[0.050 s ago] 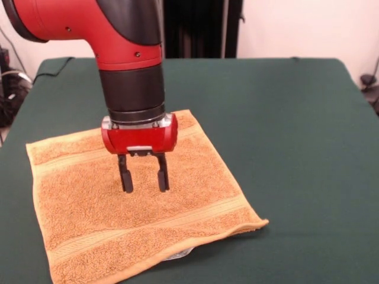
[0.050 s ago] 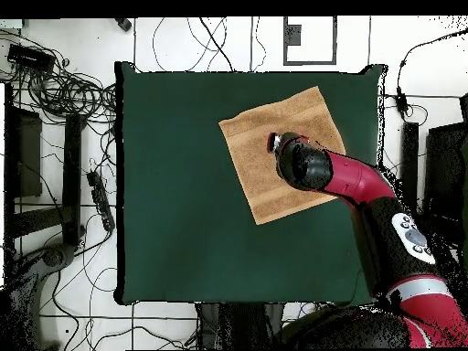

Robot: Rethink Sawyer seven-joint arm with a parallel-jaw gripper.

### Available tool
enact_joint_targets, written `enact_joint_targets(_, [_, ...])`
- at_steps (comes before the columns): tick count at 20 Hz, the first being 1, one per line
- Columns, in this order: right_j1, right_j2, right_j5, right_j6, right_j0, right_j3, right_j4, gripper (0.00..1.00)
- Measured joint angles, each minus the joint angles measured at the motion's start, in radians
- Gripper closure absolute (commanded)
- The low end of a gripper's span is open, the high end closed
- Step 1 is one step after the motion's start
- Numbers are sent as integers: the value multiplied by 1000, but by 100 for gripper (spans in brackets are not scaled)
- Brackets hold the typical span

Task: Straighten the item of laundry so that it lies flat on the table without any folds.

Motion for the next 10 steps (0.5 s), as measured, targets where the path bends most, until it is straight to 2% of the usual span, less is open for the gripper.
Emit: enact_joint_targets(10, [18,-1,-119,0,-36,83,-21,0])
